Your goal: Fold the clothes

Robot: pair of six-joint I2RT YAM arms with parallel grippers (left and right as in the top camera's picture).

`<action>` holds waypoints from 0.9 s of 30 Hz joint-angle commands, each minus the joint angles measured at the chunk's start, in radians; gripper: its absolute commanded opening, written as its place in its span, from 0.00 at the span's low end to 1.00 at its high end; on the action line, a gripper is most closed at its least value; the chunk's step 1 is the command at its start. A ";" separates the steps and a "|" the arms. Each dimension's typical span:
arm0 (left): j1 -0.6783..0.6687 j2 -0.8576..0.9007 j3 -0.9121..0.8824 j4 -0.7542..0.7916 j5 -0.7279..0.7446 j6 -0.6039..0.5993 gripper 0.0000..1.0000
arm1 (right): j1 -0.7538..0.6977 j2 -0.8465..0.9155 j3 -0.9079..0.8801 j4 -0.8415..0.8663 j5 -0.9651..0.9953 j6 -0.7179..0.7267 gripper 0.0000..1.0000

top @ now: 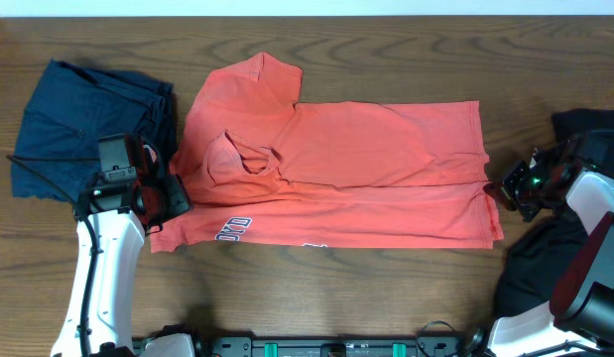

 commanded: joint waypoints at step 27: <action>0.006 -0.006 0.020 0.014 0.134 0.060 0.38 | 0.145 -0.011 0.014 0.010 -0.238 -0.241 0.03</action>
